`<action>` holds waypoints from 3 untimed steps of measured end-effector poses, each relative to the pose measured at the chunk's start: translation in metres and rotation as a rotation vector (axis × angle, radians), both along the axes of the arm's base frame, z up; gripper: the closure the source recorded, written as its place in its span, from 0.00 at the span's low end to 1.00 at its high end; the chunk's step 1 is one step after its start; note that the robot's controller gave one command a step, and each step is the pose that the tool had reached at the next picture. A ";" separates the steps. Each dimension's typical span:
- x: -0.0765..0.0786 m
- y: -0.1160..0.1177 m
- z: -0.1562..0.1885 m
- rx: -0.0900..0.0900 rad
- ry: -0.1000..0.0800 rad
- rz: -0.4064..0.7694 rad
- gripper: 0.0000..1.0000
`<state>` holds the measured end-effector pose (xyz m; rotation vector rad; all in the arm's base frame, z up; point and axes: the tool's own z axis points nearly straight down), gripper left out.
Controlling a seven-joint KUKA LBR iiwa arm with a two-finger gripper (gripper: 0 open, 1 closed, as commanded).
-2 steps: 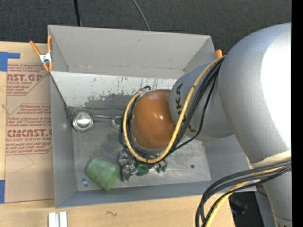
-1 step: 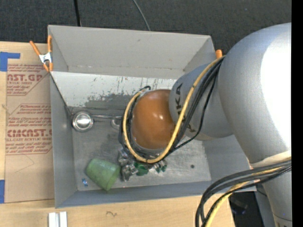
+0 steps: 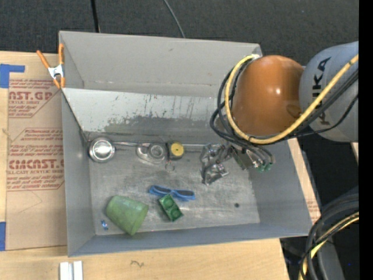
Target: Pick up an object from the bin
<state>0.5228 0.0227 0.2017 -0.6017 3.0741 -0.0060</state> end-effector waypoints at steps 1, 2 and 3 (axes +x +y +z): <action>-0.002 0.005 -0.005 0.003 0.008 0.007 0.00; -0.034 0.041 -0.126 0.003 -0.003 0.218 0.00; -0.006 0.095 -0.130 0.001 0.009 0.100 0.00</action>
Offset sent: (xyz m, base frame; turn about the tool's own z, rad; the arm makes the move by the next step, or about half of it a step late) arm 0.0000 0.0000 0.0000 0.0000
